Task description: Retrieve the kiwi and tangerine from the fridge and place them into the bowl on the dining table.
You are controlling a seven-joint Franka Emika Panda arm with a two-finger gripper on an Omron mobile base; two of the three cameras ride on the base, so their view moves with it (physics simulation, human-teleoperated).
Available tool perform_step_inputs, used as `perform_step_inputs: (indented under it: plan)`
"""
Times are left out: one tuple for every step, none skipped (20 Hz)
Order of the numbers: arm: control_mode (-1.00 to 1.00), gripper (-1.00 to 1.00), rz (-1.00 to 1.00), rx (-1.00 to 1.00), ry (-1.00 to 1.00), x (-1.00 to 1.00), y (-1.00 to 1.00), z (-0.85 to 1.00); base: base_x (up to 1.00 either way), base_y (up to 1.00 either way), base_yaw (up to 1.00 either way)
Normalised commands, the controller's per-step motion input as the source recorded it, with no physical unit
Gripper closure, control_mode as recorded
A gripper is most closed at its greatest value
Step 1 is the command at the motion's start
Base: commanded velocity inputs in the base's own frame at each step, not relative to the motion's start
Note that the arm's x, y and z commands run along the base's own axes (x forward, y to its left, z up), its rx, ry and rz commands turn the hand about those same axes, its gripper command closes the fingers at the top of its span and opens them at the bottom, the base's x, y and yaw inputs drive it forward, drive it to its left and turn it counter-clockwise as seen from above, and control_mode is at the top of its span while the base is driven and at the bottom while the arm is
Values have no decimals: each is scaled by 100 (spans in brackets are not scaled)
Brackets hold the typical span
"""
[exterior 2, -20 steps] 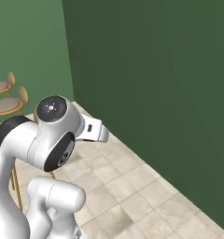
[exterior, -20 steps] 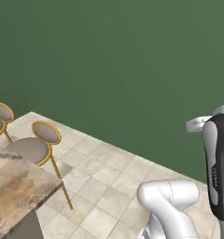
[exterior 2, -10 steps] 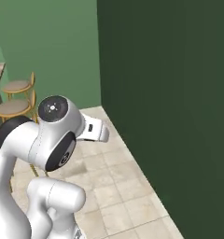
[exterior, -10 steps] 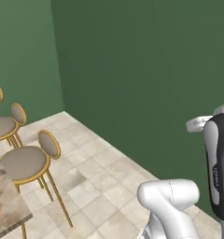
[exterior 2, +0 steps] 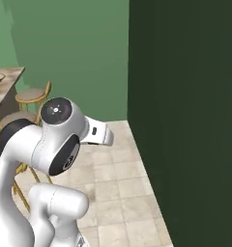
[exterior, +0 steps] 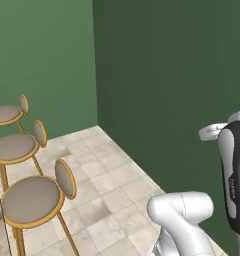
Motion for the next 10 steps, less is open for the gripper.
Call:
perform_step_inputs:
  plan:
    - [100,100,0,0,0,0,0,0,100,-9,32]
    - [100,100,0,0,0,0,0,0,100,-12,32]
    - [100,100,0,0,0,0,0,0,100,-16,32]
    - [100,100,0,0,0,0,0,0,100,-17,32]
    - [100,100,0,0,0,0,0,0,100,-17,31]
    - [100,100,0,0,0,0,0,0,100,-16,31]
    - [100,100,0,0,0,0,0,0,100,-15,31]
    - [100,100,0,0,0,0,0,0,100,-14,32]
    - [100,100,0,0,0,0,0,0,100,-14,32]
    - [100,100,0,0,0,0,0,0,100,-14,32]
